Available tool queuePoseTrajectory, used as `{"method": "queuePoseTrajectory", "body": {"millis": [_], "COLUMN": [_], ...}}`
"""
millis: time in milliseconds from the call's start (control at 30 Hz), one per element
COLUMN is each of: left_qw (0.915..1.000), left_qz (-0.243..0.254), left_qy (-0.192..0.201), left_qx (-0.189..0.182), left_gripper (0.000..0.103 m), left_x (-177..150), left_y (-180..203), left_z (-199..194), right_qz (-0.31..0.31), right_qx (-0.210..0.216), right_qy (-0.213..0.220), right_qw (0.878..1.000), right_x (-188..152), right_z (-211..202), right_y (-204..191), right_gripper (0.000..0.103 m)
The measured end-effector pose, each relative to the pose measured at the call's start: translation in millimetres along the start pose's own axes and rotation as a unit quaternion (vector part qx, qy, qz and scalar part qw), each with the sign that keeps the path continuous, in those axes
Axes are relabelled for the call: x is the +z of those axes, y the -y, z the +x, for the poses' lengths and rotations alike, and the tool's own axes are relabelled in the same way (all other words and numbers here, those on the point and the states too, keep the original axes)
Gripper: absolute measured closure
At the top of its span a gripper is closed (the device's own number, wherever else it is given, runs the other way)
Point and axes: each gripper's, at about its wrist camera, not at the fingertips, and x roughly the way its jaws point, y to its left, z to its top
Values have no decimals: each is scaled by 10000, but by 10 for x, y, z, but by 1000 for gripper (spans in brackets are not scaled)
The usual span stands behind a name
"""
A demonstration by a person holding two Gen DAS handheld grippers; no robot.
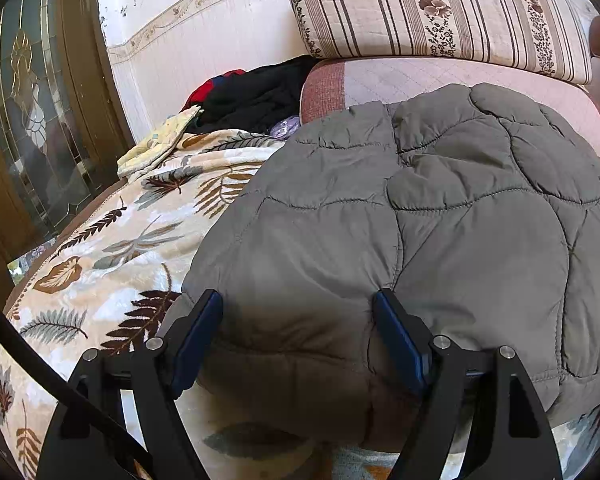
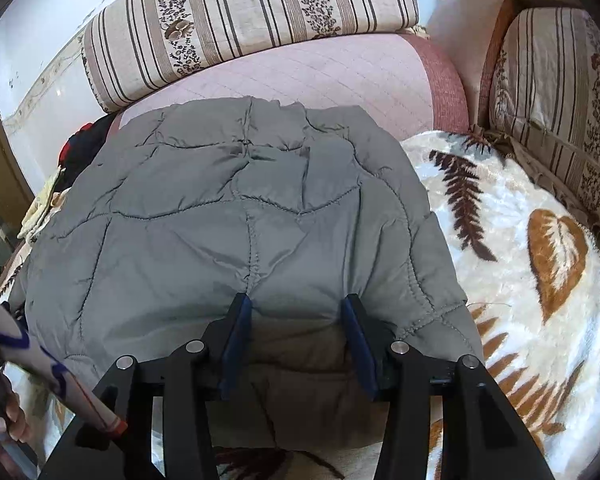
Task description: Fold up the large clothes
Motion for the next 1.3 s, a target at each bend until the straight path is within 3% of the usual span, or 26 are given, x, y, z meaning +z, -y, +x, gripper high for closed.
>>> {"method": "queuePoseTrajectory", "body": {"millis": [167, 267, 500, 1300], "left_qw": [10000, 10000, 10000, 10000], "left_qz": [-7, -6, 14, 45], "left_qy": [-4, -6, 2, 4], "left_qx": [-5, -8, 10, -37], "left_gripper": [25, 25, 25, 24], "left_x": [2, 1, -1, 1], "left_y": [-3, -3, 4, -15], "left_z": [1, 0, 2, 16], "right_qz": [-182, -457, -647, -614], "right_qx": [87, 299, 399, 383], "right_qy": [573, 669, 82, -57], "right_qw": [9982, 9963, 9971, 9974], "right_x": [14, -12, -132, -149], "right_z": [-250, -310, -49, -34], "right_y": [-176, -343, -446, -435], "right_gripper": [51, 51, 48, 43]}}
